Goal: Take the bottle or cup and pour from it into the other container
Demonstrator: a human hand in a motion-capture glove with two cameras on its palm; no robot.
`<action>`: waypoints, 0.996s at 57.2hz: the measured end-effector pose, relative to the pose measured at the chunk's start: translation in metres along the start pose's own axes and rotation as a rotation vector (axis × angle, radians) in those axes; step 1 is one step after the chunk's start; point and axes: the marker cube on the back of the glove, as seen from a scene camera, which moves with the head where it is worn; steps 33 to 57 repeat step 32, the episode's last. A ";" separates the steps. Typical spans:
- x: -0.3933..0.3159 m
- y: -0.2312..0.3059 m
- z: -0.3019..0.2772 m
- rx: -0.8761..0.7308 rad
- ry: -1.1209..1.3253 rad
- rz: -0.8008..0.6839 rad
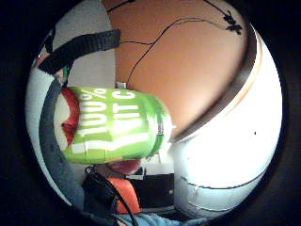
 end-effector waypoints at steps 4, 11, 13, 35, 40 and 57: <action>-0.005 -0.001 -0.003 -0.005 0.003 -0.002; -0.005 -0.001 -0.004 -0.024 -0.015 -0.006; -0.004 -0.001 -0.004 -0.027 -0.017 -0.008; -0.002 0.000 0.003 -0.054 -0.036 -0.015; -0.002 0.000 0.003 -0.054 -0.036 -0.015; -0.002 0.000 0.003 -0.054 -0.036 -0.015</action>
